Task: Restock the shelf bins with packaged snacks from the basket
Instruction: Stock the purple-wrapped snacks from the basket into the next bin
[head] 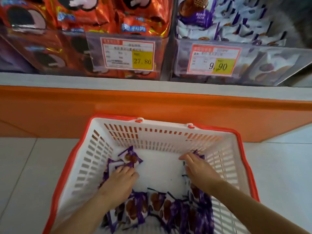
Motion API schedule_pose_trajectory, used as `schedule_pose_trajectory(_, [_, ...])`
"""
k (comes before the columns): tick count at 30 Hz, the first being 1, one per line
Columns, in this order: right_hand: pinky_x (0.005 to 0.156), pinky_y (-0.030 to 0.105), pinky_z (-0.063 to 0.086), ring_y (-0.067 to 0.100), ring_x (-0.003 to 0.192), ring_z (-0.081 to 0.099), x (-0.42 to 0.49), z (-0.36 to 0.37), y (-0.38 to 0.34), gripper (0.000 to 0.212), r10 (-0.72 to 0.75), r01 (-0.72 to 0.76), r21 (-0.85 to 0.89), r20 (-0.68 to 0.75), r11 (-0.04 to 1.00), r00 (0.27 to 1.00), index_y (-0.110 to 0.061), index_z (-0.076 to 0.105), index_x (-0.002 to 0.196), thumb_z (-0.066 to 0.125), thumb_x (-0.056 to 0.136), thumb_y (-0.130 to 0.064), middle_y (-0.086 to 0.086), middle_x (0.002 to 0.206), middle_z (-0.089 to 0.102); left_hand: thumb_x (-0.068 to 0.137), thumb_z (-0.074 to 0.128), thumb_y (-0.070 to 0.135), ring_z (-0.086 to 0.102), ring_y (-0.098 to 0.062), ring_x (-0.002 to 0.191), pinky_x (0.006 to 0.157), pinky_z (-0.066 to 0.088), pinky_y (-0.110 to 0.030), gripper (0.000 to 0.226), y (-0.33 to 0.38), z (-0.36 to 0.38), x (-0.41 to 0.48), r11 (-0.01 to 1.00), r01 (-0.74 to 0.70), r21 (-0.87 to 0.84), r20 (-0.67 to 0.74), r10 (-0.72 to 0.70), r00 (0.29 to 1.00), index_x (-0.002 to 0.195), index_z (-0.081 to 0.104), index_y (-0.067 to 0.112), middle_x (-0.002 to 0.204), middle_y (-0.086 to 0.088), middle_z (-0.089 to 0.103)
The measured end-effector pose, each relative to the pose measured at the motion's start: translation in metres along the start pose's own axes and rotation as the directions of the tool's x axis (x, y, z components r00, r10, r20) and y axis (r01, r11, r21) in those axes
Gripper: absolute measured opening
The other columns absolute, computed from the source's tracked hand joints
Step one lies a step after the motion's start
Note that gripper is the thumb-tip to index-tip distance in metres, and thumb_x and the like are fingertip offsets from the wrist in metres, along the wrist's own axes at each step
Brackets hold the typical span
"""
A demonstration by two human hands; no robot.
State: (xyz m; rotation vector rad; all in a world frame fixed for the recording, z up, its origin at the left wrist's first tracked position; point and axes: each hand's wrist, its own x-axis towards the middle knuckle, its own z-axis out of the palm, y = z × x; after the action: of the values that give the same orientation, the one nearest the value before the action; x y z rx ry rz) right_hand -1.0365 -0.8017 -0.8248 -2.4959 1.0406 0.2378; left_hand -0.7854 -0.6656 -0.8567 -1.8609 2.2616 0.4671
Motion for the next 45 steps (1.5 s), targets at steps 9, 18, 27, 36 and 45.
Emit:
schedule_pose_trajectory(9, [0.099, 0.031, 0.039, 0.021, 0.121, 0.049, -0.014, 0.078, -0.017, 0.066, 0.086, -0.199, 0.18, 0.497, 0.963, 0.864, -0.022, 0.029, 0.143, 0.048, 0.091, -0.058, 0.003, 0.136, 0.049, 0.089, 0.045, 0.001, 0.028, -0.017, 0.13, 0.108, 0.014, -0.025, 0.062, 0.014, 0.025, 0.001, 0.967, -0.074, -0.243, 0.295, 0.146, 0.944, 0.144, 0.036, 0.028, 0.14, 0.004, 0.042])
schedule_pose_trajectory(18, [0.092, 0.033, 0.048, 0.021, 0.108, 0.056, -0.011, 0.083, -0.025, 0.071, 0.161, -0.34, 0.273, 0.516, 0.9, 0.841, -0.021, 0.034, 0.135, 0.073, 0.079, -0.04, 0.005, 0.123, 0.057, 0.085, 0.066, 0.021, 0.032, -0.017, 0.123, 0.102, 0.019, -0.025, 0.04, 0.015, 0.018, 0.008, 0.969, -0.073, -0.237, 0.446, 0.175, 0.878, 0.121, 0.05, 0.02, 0.127, 0.002, 0.049])
schedule_pose_trajectory(27, [0.089, 0.027, 0.048, 0.02, 0.109, 0.055, -0.011, 0.06, -0.027, 0.069, 0.14, -0.32, 0.29, 0.505, 0.902, 0.852, -0.017, 0.039, 0.137, 0.074, 0.079, -0.028, 0.007, 0.126, 0.055, 0.082, 0.072, 0.031, 0.037, -0.018, 0.116, 0.095, 0.036, -0.031, 0.052, 0.01, 0.002, -0.002, 0.97, 0.073, -0.23, 0.518, 0.058, 0.853, 0.127, 0.049, 0.026, 0.122, 0.004, 0.045])
schedule_pose_trajectory(36, [0.085, 0.032, 0.05, 0.021, 0.105, 0.057, -0.02, 0.016, -0.029, 0.052, 0.223, -0.309, 0.186, 0.374, 0.933, 0.9, -0.023, 0.046, 0.13, 0.068, 0.084, -0.033, 0.004, 0.122, 0.058, 0.089, 0.061, 0.037, 0.039, -0.016, 0.117, 0.1, 0.025, -0.029, 0.036, 0.018, -0.048, -0.007, 0.998, 0.022, -0.066, 0.328, 0.001, 0.945, 0.121, 0.052, 0.024, 0.125, 0.005, 0.05])
schedule_pose_trajectory(45, [0.083, 0.029, 0.053, 0.017, 0.098, 0.06, -0.035, -0.075, -0.032, 0.034, 0.399, -0.306, 0.693, 0.03, 0.652, 0.917, -0.021, 0.056, 0.106, 0.075, 0.079, -0.02, -0.004, 0.117, 0.058, 0.086, 0.063, 0.042, 0.045, -0.007, 0.096, 0.093, 0.031, -0.025, 0.028, 0.05, -0.165, -0.003, 0.934, 0.145, -0.326, -0.232, -0.227, 0.946, 0.099, 0.04, 0.033, 0.101, 0.017, 0.051])
